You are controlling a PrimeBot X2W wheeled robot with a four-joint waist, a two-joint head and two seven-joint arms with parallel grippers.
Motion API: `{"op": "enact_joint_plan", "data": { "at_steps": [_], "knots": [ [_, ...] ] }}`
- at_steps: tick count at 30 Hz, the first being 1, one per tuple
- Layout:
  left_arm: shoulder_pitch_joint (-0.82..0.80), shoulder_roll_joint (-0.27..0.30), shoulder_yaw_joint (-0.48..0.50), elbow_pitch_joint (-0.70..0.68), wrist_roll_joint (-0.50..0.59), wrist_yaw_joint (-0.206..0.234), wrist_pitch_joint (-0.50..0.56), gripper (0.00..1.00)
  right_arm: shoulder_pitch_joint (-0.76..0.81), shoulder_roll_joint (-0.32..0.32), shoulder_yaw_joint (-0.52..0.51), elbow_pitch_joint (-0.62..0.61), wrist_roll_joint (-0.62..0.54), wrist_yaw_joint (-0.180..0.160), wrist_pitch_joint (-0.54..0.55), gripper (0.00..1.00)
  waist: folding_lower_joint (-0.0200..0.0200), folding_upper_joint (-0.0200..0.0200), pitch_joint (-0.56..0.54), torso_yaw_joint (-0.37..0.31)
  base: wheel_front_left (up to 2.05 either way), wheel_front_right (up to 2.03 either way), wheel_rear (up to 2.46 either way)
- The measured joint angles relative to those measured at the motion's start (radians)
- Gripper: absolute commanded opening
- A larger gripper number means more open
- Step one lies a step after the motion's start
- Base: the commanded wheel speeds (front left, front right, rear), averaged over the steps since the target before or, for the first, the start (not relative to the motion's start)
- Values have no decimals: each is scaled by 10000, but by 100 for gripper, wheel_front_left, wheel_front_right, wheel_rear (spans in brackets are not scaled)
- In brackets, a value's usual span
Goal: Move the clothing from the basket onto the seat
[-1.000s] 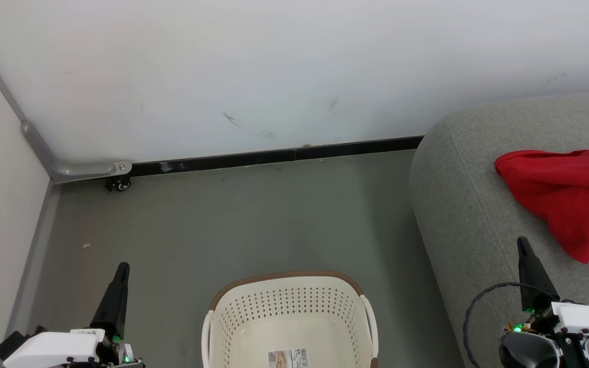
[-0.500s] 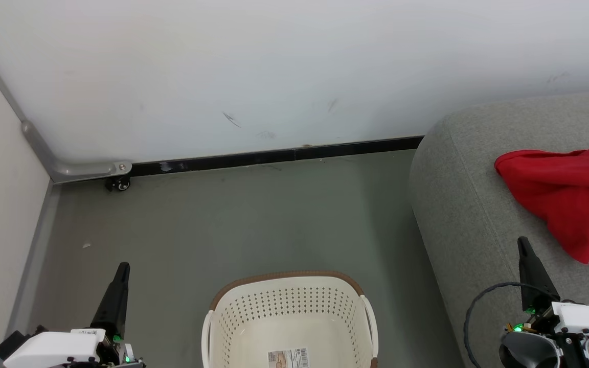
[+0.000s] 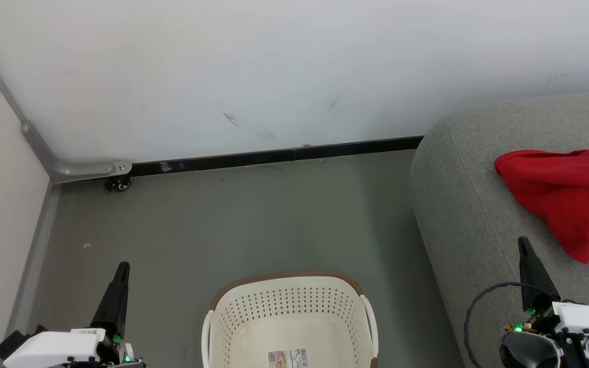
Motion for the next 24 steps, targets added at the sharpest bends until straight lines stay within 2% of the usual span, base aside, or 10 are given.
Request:
{"op": "enact_joint_plan", "data": {
  "at_steps": [24],
  "knots": [
    [0, 0, -12, -8, 0, 0, -10, 0, -1, 13, -113, 4, -2, 0, 86, 0, 0, 0, 1, 0, 0, 0, 0]
  ]
}}
